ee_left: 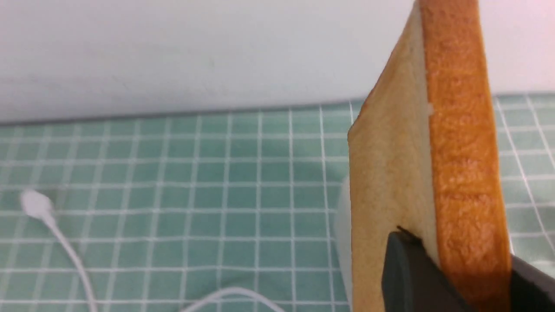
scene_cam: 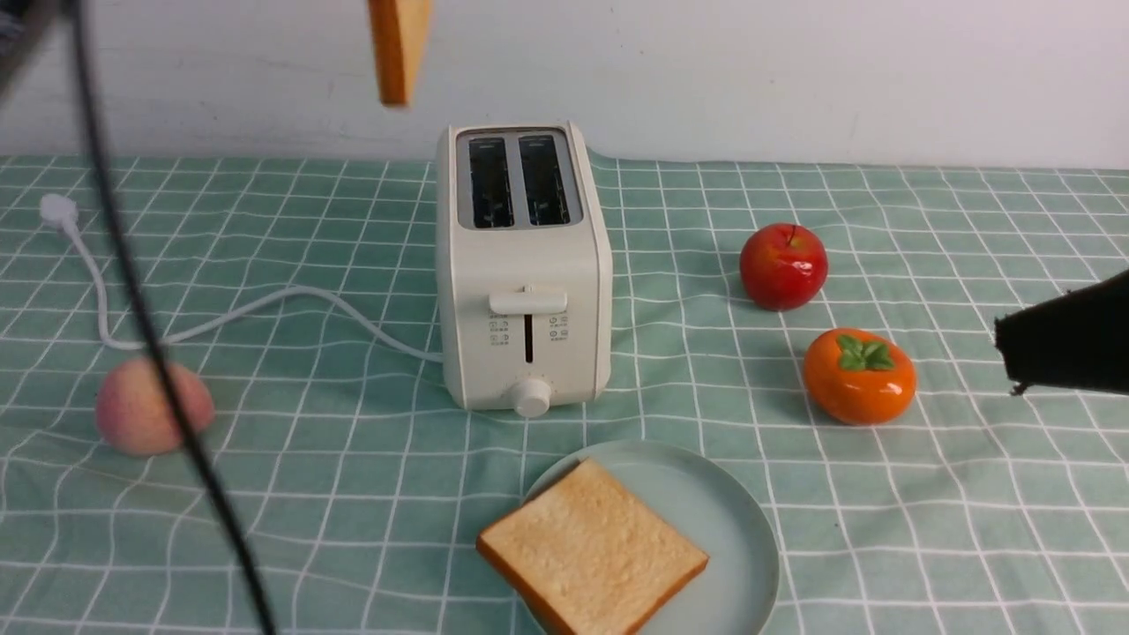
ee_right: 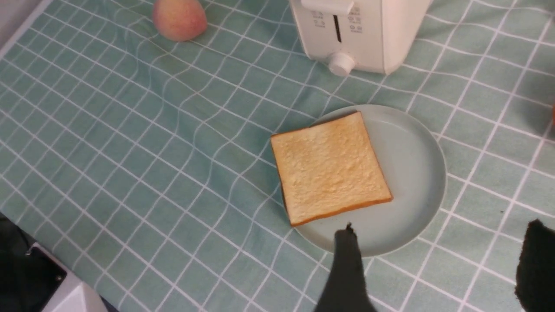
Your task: Take toasted bread from bread machine on blue coffee table place on plate.
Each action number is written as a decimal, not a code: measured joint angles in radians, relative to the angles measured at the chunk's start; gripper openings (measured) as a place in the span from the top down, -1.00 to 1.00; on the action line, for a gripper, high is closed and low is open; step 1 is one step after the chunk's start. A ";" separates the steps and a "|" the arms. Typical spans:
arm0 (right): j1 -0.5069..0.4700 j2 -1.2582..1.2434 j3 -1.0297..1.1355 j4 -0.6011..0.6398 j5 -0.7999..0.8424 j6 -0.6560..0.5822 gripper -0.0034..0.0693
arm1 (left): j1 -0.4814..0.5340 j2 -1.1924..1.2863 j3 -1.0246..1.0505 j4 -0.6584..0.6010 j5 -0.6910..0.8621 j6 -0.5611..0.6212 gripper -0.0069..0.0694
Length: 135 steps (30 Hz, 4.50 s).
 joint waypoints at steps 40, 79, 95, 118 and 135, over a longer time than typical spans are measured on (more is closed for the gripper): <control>0.001 -0.003 0.000 -0.171 -0.015 0.102 0.01 | 0.017 -0.199 0.768 -0.380 -0.168 -0.037 -0.83; 0.001 -0.650 1.176 -0.433 -0.808 0.291 0.94 | 0.000 -1.407 1.772 -0.861 -0.118 0.008 0.86; 0.001 -0.652 1.236 -0.434 -0.846 0.292 0.91 | 0.060 -1.613 2.015 -0.357 -0.696 0.081 0.86; 0.001 -0.657 1.236 -0.438 -0.846 0.302 0.87 | 0.449 -1.897 2.498 -0.418 -0.843 0.144 0.83; -0.037 -0.758 1.236 -0.438 -0.826 0.305 0.84 | 0.380 -1.897 2.498 -0.418 -0.843 0.144 0.78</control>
